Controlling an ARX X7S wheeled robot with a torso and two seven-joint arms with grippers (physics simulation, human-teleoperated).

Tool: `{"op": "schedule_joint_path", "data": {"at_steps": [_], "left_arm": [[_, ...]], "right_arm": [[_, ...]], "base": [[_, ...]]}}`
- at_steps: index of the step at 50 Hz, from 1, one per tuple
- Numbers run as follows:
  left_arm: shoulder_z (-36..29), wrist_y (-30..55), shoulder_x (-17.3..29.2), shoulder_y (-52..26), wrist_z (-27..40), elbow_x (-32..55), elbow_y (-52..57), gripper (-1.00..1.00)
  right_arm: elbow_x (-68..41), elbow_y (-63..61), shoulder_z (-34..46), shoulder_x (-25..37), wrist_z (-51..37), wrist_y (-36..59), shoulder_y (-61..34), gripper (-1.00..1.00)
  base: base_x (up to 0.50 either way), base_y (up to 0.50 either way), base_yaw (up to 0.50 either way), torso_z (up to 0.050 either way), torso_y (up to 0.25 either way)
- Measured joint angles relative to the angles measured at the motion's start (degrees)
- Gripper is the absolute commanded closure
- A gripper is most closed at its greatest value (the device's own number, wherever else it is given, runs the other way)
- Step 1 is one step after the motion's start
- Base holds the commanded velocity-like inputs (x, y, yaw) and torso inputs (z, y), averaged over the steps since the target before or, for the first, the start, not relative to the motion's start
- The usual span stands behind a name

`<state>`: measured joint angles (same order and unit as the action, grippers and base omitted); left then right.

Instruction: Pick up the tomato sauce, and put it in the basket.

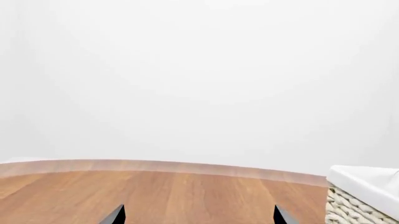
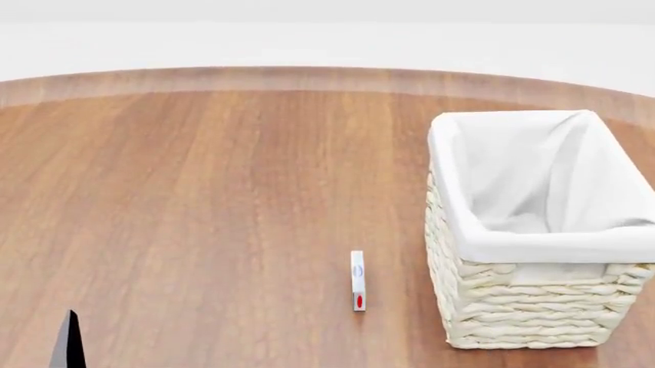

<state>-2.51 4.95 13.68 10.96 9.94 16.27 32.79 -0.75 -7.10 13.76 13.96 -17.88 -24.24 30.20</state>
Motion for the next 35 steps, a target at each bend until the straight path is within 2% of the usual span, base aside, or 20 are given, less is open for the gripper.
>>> {"op": "schedule_joint_path", "data": {"at_steps": [35], "left_arm": [[-0.80,-0.88,1.35,-0.33,0.98,1.30,-1.40,-1.00]], "right_arm": [[-1.32,18.00,3.58,-2.15,0.42,-6.80,-5.37,-1.00]], "base": [[0.00,0.00,0.00,0.000,0.000]]}}
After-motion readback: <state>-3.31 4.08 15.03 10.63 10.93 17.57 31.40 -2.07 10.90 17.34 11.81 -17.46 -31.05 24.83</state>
